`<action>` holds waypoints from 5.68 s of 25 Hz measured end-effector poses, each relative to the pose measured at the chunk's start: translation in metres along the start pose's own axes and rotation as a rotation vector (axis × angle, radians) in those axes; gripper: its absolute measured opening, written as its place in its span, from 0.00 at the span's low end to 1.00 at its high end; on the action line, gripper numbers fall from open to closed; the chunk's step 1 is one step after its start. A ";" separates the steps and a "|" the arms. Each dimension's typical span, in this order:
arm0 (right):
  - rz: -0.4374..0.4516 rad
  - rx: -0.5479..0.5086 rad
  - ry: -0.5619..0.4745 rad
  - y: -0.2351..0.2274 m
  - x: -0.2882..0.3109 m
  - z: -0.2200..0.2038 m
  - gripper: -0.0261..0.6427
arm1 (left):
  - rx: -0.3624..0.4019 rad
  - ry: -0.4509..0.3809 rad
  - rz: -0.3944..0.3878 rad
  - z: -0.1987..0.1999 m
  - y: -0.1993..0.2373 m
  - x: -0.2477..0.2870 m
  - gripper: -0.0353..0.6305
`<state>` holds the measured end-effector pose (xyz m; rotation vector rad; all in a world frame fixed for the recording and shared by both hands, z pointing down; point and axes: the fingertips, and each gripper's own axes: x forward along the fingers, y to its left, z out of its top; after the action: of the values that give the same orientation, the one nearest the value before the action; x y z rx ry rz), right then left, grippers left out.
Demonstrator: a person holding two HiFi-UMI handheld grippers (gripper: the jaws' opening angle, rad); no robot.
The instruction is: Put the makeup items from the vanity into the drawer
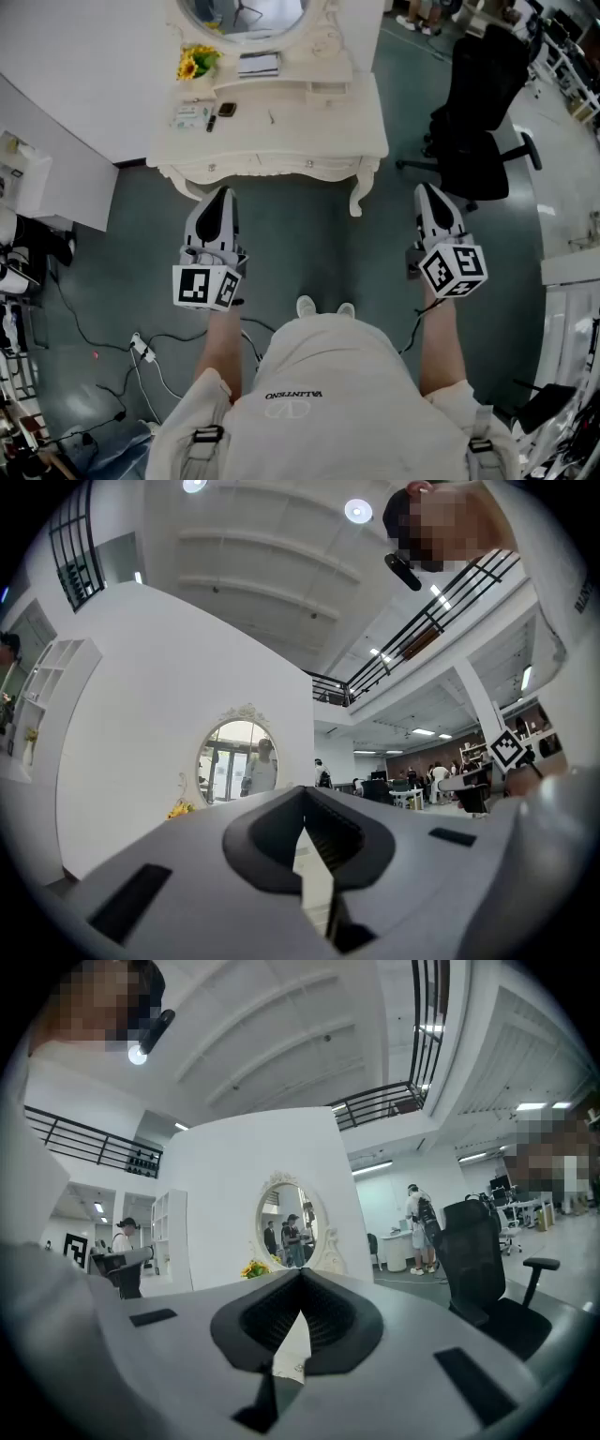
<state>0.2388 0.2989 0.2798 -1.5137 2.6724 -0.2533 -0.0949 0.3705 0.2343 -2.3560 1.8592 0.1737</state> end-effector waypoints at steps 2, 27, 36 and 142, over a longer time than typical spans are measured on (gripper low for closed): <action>-0.002 0.006 0.000 0.000 0.001 -0.002 0.05 | -0.003 0.000 -0.002 -0.001 0.001 0.001 0.06; 0.018 0.052 0.008 0.051 0.051 -0.024 0.06 | -0.088 0.046 -0.095 -0.037 0.020 -0.004 0.06; 0.068 0.039 0.031 0.048 0.095 -0.030 0.06 | -0.082 0.058 -0.112 -0.047 0.021 0.029 0.06; 0.344 0.185 0.729 0.016 0.574 -0.302 0.06 | -0.310 0.906 0.118 -0.456 0.178 0.374 0.64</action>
<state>-0.1111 -0.1499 0.5906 -1.0037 3.2358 -1.1850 -0.1785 -0.1090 0.6118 -2.7962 2.4688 -0.7818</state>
